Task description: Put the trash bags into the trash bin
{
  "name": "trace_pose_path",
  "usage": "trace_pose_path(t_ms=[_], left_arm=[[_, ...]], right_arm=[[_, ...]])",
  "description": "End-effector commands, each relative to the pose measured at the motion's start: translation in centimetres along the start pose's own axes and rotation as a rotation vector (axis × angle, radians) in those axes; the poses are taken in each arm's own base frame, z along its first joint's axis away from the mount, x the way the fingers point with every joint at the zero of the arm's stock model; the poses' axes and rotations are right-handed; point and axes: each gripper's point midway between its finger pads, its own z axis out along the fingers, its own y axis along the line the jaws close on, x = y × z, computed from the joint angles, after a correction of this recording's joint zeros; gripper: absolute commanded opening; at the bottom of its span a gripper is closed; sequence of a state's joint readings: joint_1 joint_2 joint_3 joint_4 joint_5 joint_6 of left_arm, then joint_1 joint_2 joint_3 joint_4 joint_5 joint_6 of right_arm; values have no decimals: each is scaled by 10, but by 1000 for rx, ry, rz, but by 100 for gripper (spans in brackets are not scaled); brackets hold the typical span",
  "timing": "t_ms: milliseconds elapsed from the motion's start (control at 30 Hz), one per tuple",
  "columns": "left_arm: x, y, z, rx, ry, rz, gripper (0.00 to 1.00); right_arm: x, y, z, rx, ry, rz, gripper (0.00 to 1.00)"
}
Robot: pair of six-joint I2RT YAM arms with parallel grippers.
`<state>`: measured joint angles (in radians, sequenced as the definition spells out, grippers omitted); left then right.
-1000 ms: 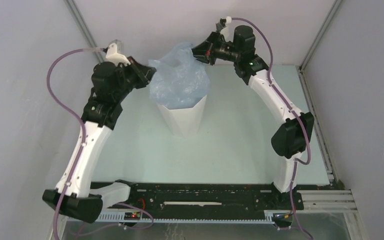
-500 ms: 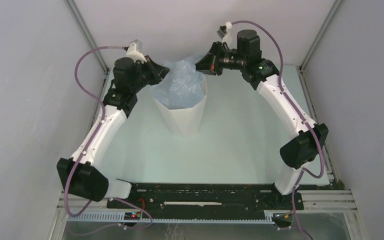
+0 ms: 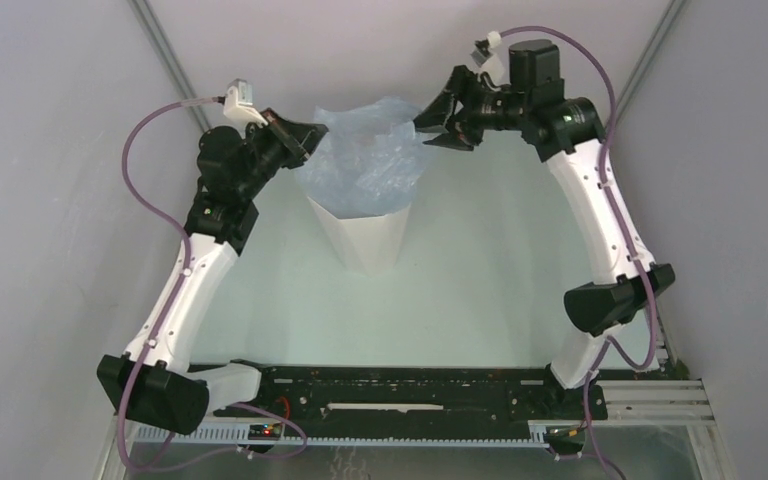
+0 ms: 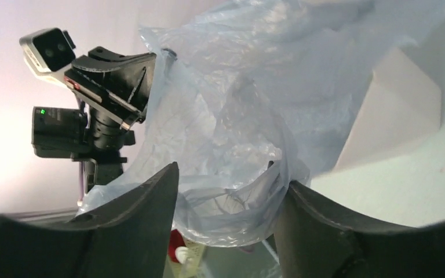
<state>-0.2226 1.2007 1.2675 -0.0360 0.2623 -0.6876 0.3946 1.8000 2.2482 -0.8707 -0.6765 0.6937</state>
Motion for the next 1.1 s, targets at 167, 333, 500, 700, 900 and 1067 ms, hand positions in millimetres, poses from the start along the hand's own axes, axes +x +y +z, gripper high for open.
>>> trace_pose_path(t_ms=[167,333,500,700,900,1067], left_arm=[[-11,-32,-14,152,-56,-15,0],[-16,-27,-17,114,-78,-19,0],[-15,-14,-16,47,-84,-53,0],[-10,-9,-11,31,-59,-71,0],[-10,-8,-11,25,-51,-65,0],[-9,-6,-8,17,-49,-98,0]], right_arm=[[23,33,-55,-16,-113,162,87],[27,24,-84,-41,-281,-9,99],[54,34,-76,-86,-264,-243,100],[20,65,-117,-217,-407,-214,100],[14,82,-153,-250,-434,-265,100],[44,60,-129,-211,-405,-358,94]])
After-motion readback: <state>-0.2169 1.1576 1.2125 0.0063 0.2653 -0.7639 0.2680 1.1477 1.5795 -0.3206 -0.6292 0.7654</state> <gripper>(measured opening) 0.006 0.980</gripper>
